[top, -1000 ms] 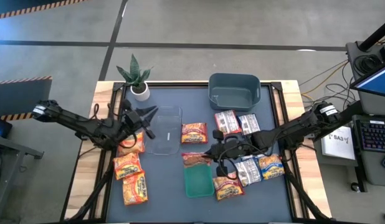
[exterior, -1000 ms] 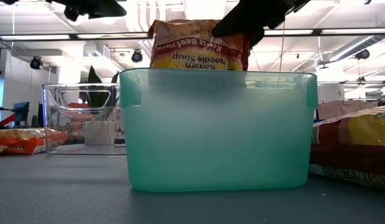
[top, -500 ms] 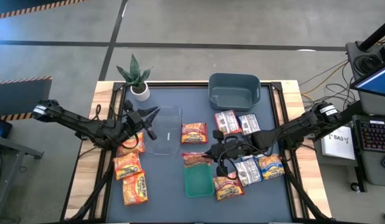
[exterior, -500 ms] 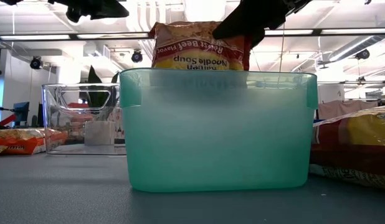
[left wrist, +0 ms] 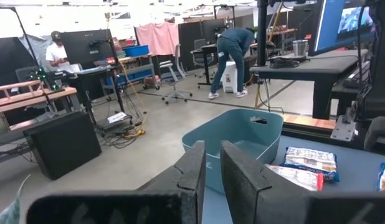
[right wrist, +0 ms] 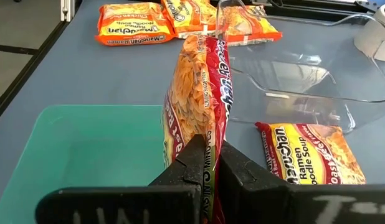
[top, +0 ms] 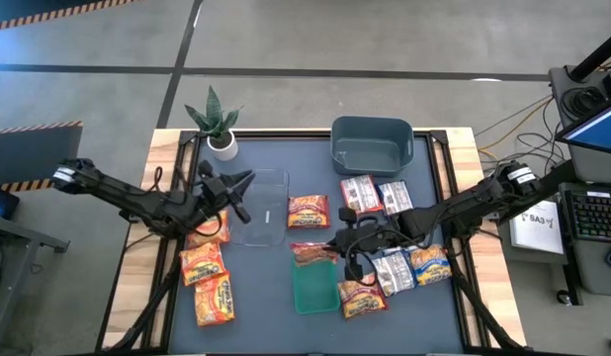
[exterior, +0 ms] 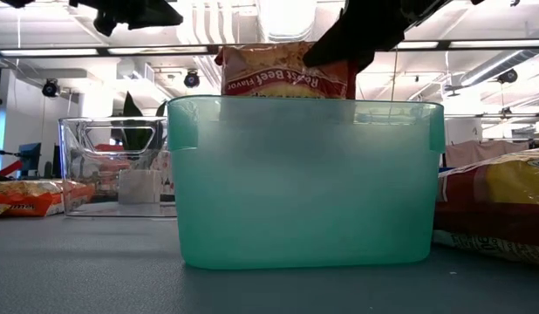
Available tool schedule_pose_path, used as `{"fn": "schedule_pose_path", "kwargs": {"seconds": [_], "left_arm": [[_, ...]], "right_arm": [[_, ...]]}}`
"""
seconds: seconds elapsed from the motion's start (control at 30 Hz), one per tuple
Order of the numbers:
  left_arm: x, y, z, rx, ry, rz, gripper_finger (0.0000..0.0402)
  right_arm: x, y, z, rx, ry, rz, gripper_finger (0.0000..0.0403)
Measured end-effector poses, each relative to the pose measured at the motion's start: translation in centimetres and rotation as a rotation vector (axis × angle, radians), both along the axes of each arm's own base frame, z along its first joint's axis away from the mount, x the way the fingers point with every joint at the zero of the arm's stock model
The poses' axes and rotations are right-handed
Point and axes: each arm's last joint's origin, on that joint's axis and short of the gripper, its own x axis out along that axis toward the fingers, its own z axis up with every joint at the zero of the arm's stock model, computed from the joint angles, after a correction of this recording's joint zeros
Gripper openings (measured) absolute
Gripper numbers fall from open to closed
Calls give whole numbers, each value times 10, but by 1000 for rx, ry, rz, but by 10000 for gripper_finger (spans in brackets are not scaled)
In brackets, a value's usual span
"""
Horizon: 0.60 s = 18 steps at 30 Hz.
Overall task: Sort Maruchan noodles
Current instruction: Put the red noodle pack into the green bin
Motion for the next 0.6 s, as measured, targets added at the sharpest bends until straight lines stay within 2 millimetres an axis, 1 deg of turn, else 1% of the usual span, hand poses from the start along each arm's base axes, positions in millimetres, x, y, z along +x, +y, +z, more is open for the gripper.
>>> {"fn": "schedule_pose_path", "kwargs": {"seconds": [0.6], "left_arm": [[13, -4, -13, -18, 35, -1, 32]], "right_arm": [[0, -3, -1, 22, 17, -27, 9]]}}
